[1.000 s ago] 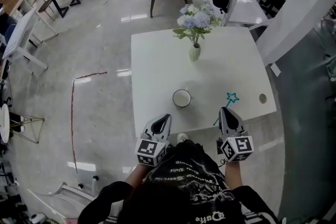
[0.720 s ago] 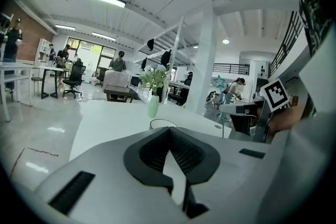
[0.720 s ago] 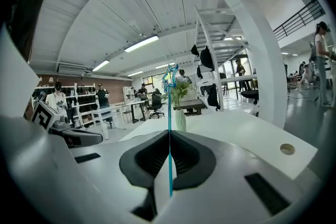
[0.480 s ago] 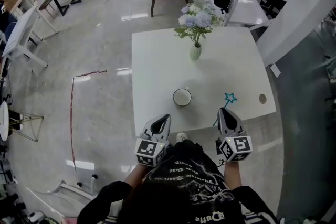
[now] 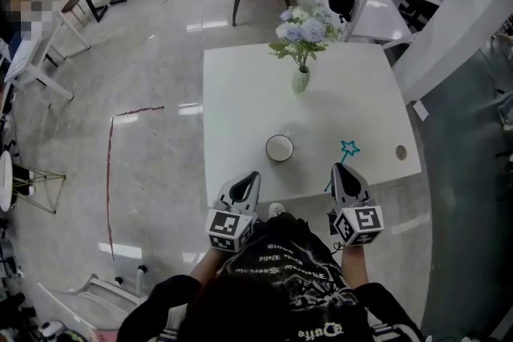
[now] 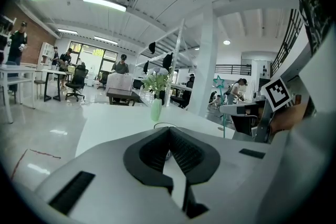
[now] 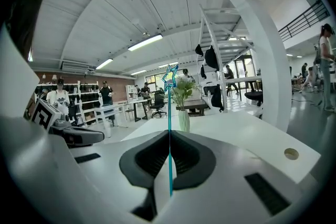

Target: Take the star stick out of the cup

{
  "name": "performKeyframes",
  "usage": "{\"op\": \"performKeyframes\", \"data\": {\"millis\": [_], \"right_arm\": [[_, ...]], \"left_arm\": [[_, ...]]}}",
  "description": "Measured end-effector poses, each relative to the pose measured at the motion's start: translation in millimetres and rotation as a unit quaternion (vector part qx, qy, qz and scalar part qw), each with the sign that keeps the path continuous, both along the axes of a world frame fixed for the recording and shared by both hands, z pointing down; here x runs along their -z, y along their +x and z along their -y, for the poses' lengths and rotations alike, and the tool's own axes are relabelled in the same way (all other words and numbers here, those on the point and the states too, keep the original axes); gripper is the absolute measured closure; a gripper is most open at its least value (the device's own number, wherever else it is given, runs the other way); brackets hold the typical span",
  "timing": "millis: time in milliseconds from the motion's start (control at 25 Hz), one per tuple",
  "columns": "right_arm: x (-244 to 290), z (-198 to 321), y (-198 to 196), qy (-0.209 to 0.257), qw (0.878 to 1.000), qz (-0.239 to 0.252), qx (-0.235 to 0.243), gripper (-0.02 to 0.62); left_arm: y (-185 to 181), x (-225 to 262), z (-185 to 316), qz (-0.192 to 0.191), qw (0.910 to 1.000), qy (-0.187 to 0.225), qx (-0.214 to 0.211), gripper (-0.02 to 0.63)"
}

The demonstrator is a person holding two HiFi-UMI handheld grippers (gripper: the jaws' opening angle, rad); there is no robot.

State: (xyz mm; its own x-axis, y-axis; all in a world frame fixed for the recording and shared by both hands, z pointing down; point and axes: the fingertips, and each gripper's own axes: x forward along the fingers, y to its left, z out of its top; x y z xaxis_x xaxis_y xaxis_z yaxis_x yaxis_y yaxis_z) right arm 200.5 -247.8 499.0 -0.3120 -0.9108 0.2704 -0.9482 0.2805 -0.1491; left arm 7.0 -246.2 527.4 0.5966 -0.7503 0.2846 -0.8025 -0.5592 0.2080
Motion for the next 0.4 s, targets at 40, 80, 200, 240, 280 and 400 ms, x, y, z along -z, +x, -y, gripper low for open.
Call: {"op": "performKeyframes", "data": {"millis": [40,80,200,240,280,400], "right_arm": [[0.6,0.1,-0.7,0.001,1.0,-0.001,0.002,0.583],[0.9,0.1,-1.2,0.001,1.0,-0.003,0.003,0.583],[0.4,-0.4,-1.3,-0.001,1.0,-0.006,0.004,0.583],[0.1,-0.5,-1.3,-0.001,1.0,-0.007,0.004,0.583],[-0.3,-0.6,-1.3,-0.002,1.0,-0.007,0.005,0.583],[-1.3,-0.8,-1.7,-0.003,1.0,-0.009,0.006,0.583]], "left_arm": [[0.5,0.7,-0.1,0.0,1.0,-0.001,-0.001,0.586],[1.1,1.5,-0.1,-0.001,1.0,-0.002,-0.001,0.586],[3.1,3.4,0.2,-0.003,1.0,-0.005,-0.004,0.586],[3.9,4.3,0.5,-0.004,1.0,-0.006,-0.005,0.586],[4.5,5.0,0.9,-0.005,0.9999,-0.007,-0.006,0.586],[4.8,6.1,2.6,-0.002,1.0,-0.005,-0.008,0.586]]}}
